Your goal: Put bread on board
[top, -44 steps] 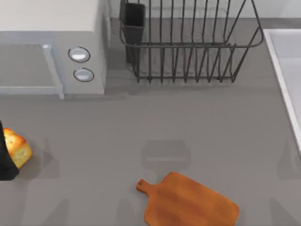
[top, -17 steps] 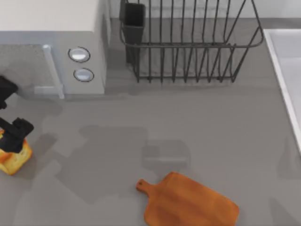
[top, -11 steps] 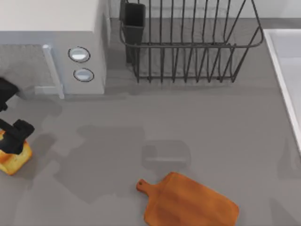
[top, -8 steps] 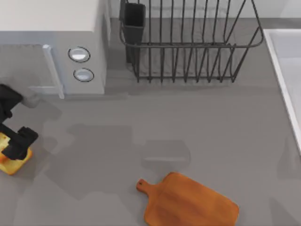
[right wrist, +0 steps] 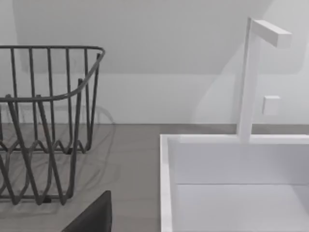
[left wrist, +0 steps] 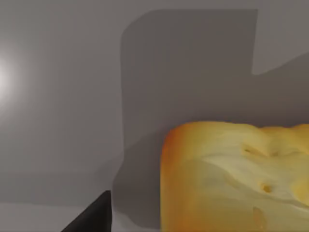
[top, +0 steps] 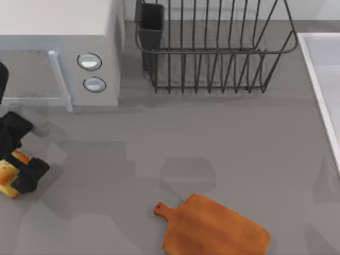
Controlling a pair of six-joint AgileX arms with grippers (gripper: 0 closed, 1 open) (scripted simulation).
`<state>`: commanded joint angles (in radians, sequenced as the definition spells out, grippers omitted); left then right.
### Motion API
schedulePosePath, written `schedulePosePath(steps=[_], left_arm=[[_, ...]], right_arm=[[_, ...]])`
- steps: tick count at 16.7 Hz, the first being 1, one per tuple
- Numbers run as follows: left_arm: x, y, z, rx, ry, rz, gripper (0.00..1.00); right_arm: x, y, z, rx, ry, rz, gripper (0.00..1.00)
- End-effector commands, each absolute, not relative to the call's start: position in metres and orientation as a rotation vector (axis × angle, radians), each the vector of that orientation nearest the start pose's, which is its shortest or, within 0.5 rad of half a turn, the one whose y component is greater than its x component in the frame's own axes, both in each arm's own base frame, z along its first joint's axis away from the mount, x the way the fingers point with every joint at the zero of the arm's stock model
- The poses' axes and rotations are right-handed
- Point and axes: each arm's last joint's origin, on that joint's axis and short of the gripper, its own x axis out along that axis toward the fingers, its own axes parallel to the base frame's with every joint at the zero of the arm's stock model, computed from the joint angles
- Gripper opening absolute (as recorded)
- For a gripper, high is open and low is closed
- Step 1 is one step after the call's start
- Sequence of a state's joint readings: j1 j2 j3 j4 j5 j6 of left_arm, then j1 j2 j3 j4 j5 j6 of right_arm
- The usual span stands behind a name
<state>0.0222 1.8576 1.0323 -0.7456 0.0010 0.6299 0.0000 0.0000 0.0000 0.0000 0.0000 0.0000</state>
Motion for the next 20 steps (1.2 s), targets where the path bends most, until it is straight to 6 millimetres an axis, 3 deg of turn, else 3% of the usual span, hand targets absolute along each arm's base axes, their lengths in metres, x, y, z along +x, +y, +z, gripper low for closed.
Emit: schedulePosePath(steps=[1, 14, 20], left_arm=[[0.3105, 0.0085, 0.1145, 0.472, 1.519, -0.473, 1.0], [0.3105, 0.0085, 0.1145, 0.472, 1.519, -0.473, 0.02], [0.3105, 0.0085, 0.1145, 0.472, 1.519, -0.473, 0.0]], right_arm=[[0.1057, -0.0012, 0.16, 0.0, 0.0, 0.0, 1.0], [0.1057, -0.0012, 0.16, 0.0, 0.0, 0.0, 1.0], [0.1057, -0.0012, 0.16, 0.0, 0.0, 0.0, 1.0]])
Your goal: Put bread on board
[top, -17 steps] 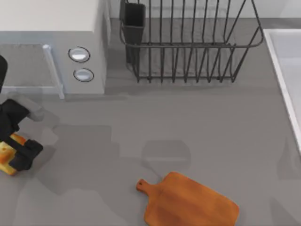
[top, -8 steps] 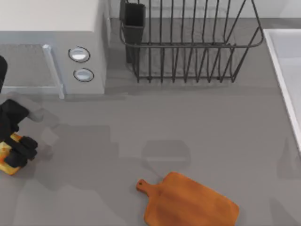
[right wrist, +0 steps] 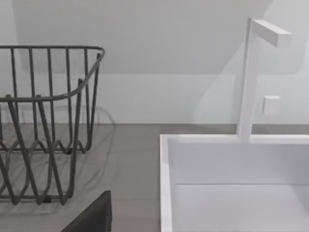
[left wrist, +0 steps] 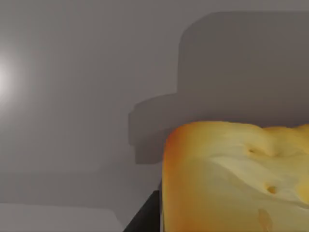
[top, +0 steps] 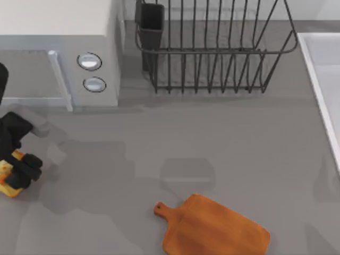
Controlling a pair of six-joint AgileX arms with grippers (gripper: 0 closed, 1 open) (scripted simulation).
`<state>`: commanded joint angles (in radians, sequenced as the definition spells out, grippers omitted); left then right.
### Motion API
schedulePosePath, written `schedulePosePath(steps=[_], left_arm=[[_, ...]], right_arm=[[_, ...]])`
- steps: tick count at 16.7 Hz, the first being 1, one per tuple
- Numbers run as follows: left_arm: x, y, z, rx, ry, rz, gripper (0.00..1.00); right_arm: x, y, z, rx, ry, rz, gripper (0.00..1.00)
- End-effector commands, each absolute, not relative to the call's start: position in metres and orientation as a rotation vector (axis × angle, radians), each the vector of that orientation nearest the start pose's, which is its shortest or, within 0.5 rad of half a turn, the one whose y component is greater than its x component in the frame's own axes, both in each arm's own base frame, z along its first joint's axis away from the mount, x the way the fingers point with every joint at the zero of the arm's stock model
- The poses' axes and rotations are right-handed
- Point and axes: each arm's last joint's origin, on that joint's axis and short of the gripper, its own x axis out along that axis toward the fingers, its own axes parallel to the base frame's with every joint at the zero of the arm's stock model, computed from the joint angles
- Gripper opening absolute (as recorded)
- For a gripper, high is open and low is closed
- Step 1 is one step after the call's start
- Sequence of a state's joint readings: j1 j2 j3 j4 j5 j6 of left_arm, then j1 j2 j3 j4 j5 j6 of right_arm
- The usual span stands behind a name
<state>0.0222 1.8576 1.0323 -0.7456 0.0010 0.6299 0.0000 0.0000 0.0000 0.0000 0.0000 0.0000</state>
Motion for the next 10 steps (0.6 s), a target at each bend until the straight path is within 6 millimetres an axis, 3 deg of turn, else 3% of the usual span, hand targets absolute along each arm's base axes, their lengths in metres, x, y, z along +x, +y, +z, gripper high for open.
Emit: schedulePosePath(steps=[5, 10], left_arm=[[0.309, 0.005, 0.119, 0.467, 1.512, -0.483, 0.0], [0.303, -0.01, 0.17, 0.478, 1.503, -0.521, 0.0]], right_arm=[[0.106, -0.001, 0.16, 0.0, 0.0, 0.0, 1.0], [0.106, -0.001, 0.16, 0.0, 0.0, 0.0, 1.0]])
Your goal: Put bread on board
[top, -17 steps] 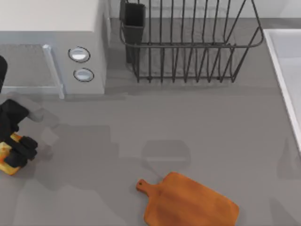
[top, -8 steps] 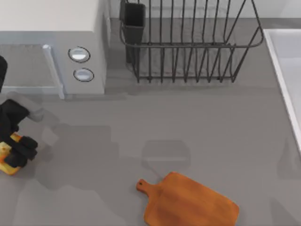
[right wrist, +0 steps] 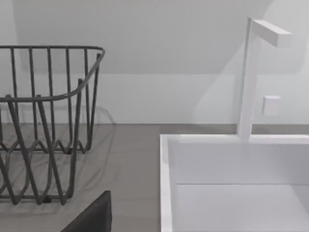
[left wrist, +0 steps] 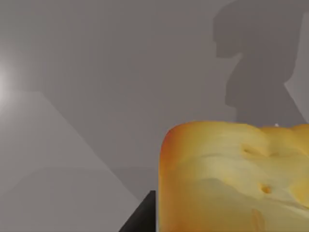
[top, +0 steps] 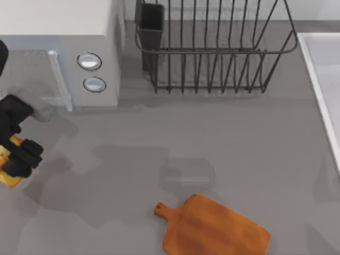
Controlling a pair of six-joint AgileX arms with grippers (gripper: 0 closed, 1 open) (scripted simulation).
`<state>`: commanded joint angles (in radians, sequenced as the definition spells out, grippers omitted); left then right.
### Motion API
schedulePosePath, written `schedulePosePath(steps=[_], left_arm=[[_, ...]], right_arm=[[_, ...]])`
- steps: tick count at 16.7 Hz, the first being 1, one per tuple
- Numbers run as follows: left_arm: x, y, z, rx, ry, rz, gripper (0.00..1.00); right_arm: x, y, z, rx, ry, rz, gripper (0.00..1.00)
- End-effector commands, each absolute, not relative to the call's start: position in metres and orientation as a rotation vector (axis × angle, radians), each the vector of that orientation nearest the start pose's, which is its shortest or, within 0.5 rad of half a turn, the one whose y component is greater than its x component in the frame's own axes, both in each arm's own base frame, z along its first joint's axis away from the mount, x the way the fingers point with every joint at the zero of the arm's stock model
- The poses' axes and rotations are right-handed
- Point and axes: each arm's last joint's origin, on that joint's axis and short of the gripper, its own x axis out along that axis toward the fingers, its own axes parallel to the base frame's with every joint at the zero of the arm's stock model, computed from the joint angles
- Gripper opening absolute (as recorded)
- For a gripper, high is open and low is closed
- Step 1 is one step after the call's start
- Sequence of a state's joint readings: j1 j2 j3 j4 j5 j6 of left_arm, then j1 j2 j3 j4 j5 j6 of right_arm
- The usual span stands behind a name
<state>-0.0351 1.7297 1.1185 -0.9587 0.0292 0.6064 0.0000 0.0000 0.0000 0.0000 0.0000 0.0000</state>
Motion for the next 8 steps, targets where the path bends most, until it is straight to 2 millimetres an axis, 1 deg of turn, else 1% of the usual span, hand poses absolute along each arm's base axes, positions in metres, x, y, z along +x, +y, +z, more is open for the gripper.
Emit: schedulePosePath(steps=[2, 5, 6, 8], left_arm=[[0.3, -0.007, 0.186, 0.464, 1.54, -0.515, 0.0], [0.298, 0.005, 0.208, 0.434, 1.551, -0.482, 0.0], [0.301, 0.007, 0.213, 0.441, 1.541, -0.475, 0.0], [0.31, 0.008, 0.215, 0.47, 1.519, -0.474, 0.0]], right_arm=[[0.106, -0.001, 0.16, 0.0, 0.0, 0.0, 1.0], [0.106, -0.001, 0.16, 0.0, 0.0, 0.0, 1.0], [0.106, -0.001, 0.16, 0.0, 0.0, 0.0, 1.0], [0.106, -0.001, 0.16, 0.0, 0.0, 0.0, 1.0]])
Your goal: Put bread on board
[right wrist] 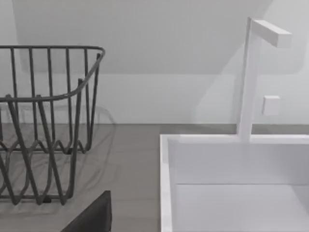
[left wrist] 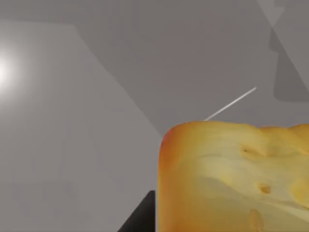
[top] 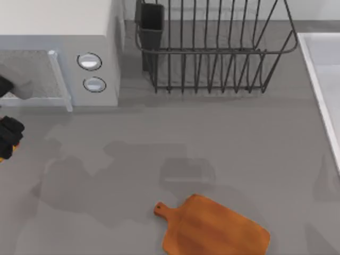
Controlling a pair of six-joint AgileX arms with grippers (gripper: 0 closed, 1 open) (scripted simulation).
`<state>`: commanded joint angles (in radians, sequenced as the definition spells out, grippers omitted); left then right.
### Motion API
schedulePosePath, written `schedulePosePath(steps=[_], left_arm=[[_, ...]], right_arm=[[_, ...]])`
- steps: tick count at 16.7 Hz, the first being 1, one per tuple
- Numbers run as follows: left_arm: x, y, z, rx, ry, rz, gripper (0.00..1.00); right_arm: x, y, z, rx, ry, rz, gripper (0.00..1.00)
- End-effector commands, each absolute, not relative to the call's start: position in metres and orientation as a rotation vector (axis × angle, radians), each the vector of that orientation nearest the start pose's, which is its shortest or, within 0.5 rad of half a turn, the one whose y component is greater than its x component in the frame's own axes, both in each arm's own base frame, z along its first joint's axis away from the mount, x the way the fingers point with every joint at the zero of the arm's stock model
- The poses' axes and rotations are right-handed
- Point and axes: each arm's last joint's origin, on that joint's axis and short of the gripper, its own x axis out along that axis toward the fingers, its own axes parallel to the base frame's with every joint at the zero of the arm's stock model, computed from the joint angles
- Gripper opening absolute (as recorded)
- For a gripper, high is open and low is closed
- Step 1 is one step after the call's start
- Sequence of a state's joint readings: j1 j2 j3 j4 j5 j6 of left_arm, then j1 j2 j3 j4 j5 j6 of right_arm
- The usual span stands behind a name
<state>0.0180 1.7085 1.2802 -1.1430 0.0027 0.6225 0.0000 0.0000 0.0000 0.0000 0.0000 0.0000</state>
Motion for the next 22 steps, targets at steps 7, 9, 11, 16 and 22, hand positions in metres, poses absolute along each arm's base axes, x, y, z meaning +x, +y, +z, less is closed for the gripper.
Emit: schedulePosePath(steps=[7, 9, 11, 16, 22], left_arm=[[0.31, -0.002, 0.214, 0.483, 1.526, -0.47, 0.0], [0.308, -0.024, 0.21, 0.496, 1.552, -0.456, 0.0], [0.304, -0.054, 0.202, 0.505, 1.602, -0.432, 0.0], [0.274, -0.145, 0.169, 0.509, 1.762, -0.285, 0.0], [0.224, -0.245, 0.145, 0.381, 1.778, 0.006, 0.0]], right_arm=[[0.106, -0.001, 0.16, 0.0, 0.0, 0.0, 1.0], [0.106, -0.001, 0.16, 0.0, 0.0, 0.0, 1.0], [0.106, -0.001, 0.16, 0.0, 0.0, 0.0, 1.0], [0.106, -0.001, 0.16, 0.0, 0.0, 0.0, 1.0], [0.106, -0.001, 0.16, 0.0, 0.0, 0.0, 1.0]])
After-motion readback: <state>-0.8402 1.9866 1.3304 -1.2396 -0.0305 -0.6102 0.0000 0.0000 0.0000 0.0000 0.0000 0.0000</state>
